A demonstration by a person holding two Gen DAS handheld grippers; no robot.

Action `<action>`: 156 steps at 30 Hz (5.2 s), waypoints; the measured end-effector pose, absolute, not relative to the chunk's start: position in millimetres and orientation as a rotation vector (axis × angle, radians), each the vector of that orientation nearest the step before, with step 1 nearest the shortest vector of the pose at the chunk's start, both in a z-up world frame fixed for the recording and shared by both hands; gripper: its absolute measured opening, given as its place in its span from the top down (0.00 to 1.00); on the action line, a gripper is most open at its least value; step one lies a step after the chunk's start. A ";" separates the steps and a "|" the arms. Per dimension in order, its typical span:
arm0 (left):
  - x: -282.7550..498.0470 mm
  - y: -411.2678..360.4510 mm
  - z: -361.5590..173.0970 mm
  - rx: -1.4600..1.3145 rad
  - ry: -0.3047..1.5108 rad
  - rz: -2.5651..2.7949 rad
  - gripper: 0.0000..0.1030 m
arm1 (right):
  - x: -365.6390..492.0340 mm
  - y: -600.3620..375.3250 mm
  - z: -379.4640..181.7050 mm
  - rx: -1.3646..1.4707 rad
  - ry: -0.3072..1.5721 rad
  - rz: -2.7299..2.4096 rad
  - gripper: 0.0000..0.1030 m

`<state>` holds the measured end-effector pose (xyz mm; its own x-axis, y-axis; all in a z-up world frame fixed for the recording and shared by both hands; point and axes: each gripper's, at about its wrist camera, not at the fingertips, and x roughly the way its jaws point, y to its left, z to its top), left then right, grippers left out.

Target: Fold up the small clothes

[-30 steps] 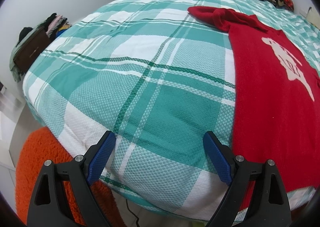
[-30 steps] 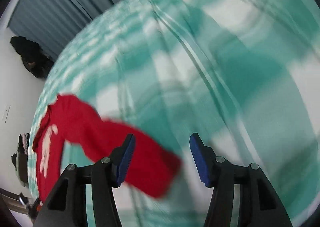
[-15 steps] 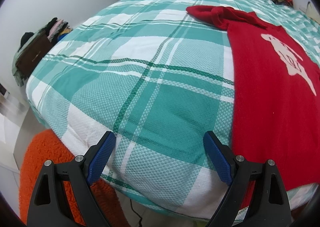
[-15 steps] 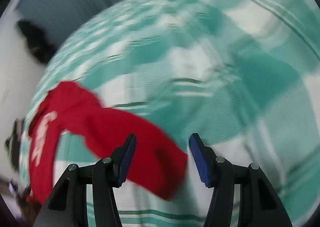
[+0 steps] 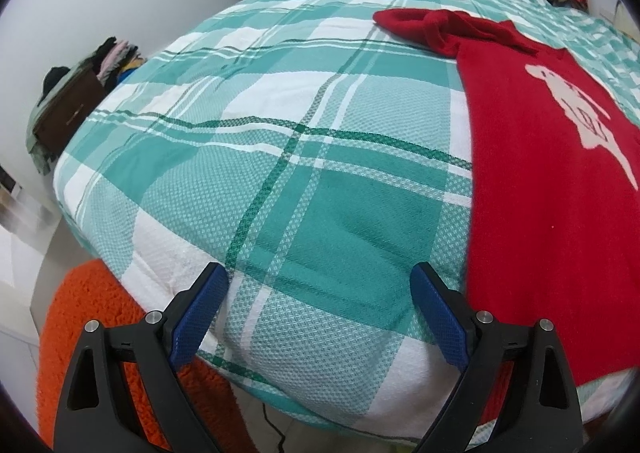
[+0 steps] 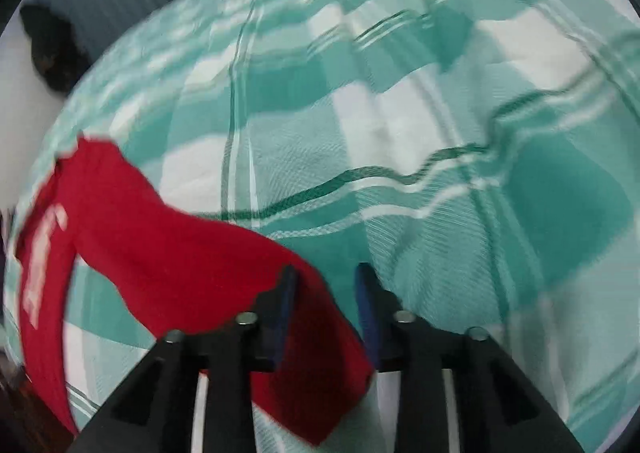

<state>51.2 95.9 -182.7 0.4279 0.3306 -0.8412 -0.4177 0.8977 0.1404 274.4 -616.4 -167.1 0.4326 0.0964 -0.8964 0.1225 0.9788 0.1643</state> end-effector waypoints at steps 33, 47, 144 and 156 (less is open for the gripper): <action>77.7 79.1 -117.1 0.053 0.983 0.291 0.08 | 142.9 -584.7 -107.5 0.270 0.785 -0.430 0.24; 331.0 -28.9 -97.8 0.494 0.980 -0.043 0.33 | 130.8 -453.7 -123.7 0.248 0.749 -0.003 0.18; 46.0 80.7 -149.6 -0.086 0.911 0.206 0.12 | 62.8 -308.8 -182.8 -0.090 1.004 0.199 0.06; 81.8 131.6 -193.4 -0.198 0.918 0.403 0.00 | 100.1 -373.5 -195.4 0.120 0.971 -0.057 0.00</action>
